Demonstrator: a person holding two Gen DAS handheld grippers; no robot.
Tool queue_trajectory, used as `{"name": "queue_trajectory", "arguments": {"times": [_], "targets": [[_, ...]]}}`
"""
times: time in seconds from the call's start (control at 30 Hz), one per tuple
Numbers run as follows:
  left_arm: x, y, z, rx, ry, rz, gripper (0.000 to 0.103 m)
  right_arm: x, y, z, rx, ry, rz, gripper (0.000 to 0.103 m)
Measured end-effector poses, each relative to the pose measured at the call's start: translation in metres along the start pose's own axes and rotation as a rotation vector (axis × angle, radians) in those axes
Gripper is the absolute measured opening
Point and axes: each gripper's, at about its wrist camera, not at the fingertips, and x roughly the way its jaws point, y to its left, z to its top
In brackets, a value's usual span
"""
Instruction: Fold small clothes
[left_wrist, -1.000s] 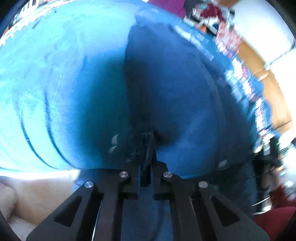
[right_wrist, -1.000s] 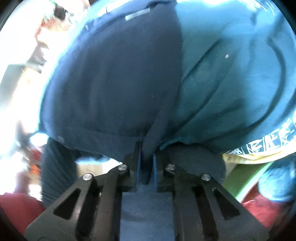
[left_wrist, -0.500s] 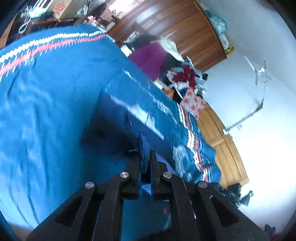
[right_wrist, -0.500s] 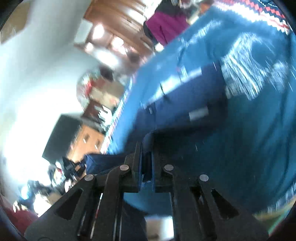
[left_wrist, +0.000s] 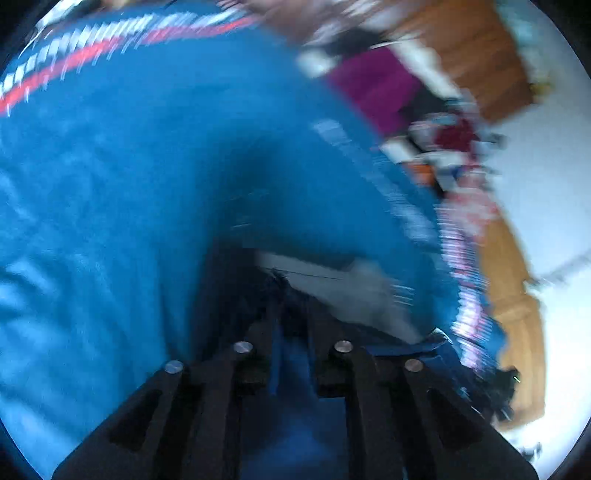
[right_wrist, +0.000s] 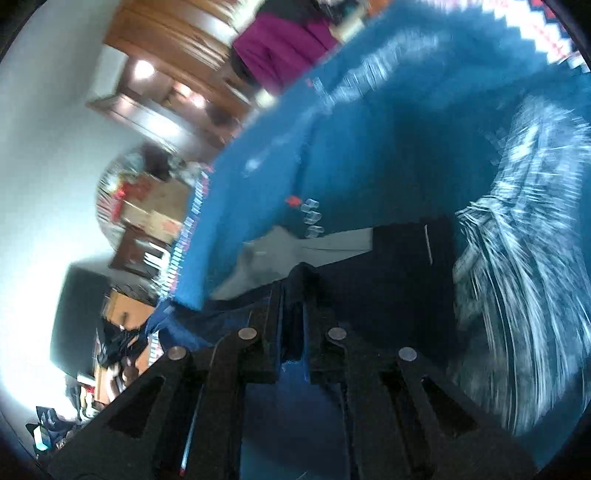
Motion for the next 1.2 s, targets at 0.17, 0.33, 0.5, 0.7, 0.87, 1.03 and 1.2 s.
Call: {"name": "queue_trajectory", "arguments": {"times": [0.17, 0.33, 0.5, 0.7, 0.87, 1.03, 1.2], "targets": [[0.038, 0.055, 0.020, -0.135, 0.011, -0.036, 0.034, 0.072, -0.053, 0.008, 0.074, 0.071, -0.064, 0.017], [-0.010, 0.046, 0.013, -0.012, -0.097, 0.009, 0.034, 0.040, -0.046, -0.009, -0.018, -0.022, -0.059, 0.054], [-0.003, 0.013, -0.003, 0.123, -0.045, 0.055, 0.034, 0.023, -0.043, -0.012, -0.051, -0.100, -0.112, 0.058], [-0.010, 0.015, -0.050, 0.216, 0.027, 0.122, 0.034, 0.031, -0.044, -0.027, -0.111, -0.070, -0.187, 0.058], [-0.007, 0.039, -0.073, 0.209, 0.070, 0.139, 0.036, 0.045, -0.043, -0.035, -0.187, -0.031, -0.225, 0.045], [-0.034, 0.021, -0.079, 0.257, 0.022, 0.138, 0.033, 0.064, -0.034, -0.029, -0.230, 0.032, -0.343, 0.031], [-0.044, 0.014, -0.091, 0.254, 0.026, 0.092, 0.033, 0.061, -0.024, -0.010, -0.284, -0.031, -0.465, 0.055]]}}
